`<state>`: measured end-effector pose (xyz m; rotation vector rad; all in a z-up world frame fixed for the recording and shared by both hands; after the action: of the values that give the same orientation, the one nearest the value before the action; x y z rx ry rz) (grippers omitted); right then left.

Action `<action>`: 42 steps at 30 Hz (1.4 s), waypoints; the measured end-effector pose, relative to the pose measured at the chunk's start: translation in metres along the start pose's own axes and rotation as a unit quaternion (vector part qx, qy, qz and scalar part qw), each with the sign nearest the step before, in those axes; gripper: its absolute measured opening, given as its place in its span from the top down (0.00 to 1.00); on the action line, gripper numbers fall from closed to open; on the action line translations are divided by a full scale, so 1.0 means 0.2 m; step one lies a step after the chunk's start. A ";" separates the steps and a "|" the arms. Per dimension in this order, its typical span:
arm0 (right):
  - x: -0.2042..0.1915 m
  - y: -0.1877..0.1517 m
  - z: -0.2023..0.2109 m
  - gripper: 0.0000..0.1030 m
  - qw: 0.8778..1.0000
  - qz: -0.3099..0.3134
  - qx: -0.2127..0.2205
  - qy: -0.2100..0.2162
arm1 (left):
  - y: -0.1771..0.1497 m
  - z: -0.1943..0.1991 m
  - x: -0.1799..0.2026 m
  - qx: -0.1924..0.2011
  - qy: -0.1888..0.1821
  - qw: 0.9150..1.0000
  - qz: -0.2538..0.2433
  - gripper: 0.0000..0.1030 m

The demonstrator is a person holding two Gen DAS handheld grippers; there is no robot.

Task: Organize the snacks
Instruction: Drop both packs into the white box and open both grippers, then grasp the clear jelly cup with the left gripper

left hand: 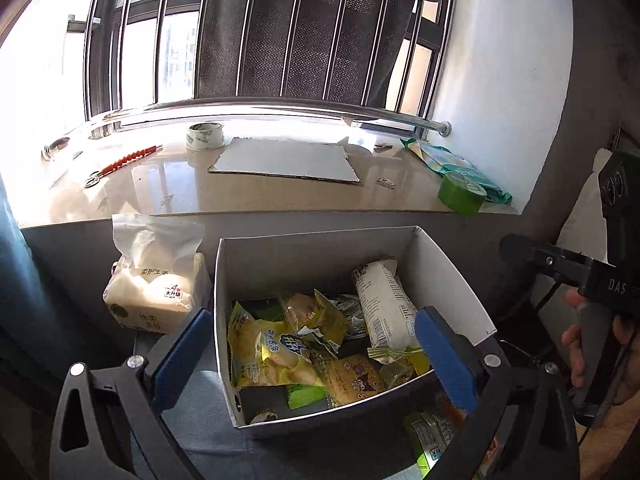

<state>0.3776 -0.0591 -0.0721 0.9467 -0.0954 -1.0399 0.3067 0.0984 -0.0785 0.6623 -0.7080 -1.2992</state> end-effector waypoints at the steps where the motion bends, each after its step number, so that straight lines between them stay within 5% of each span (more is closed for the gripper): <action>1: -0.01 -0.01 0.04 0.00 1.000 0.001 0.003 0.007 | -0.01 0.04 0.01 0.003 -0.006 1.000 -0.002 0.00; 12: -0.01 -0.51 0.41 0.00 1.000 0.013 -0.001 0.013 | -0.55 0.40 0.16 -0.009 -0.029 0.999 -0.035 0.00; 20: 0.07 -1.19 0.49 0.00 0.997 -0.061 -0.047 0.026 | -1.13 0.23 0.26 -0.113 -0.017 0.990 -0.078 0.00; 25: 0.16 -1.45 0.51 0.00 0.991 -0.113 -0.077 0.010 | -1.19 0.14 0.29 -0.136 -0.019 0.987 -0.084 0.00; 33: 0.17 -1.46 0.53 0.00 0.989 -0.128 -0.070 0.019 | -1.20 0.01 0.30 -0.160 -0.040 0.984 -0.065 0.02; 35: 0.16 -1.46 0.52 0.00 0.990 -0.121 -0.070 0.019 | -1.23 -0.02 0.30 -0.175 -0.044 0.981 -0.073 0.27; 36: 0.16 -1.46 0.52 0.00 0.990 -0.122 -0.073 0.018 | -1.24 -0.03 0.30 -0.182 -0.042 0.979 -0.078 0.54; 42: 0.12 -1.46 0.50 0.00 0.990 -0.115 -0.077 0.023 | -1.24 0.04 0.31 -0.153 -0.051 0.984 -0.071 0.57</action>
<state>0.1402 -0.1881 -0.2245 0.8539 0.1347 -1.2182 0.1561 -0.0002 -0.2591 0.4036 -0.5336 -1.5432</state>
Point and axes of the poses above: each gripper's, at about its wrist camera, not at the fingertips, and z roughly against the way its jaws point, x to its right, y to its top, the point moved 10 cm from there along -z, roughly the way its jaws point, and after that the axes turned 6 degrees about y, right-handed, at the moved point
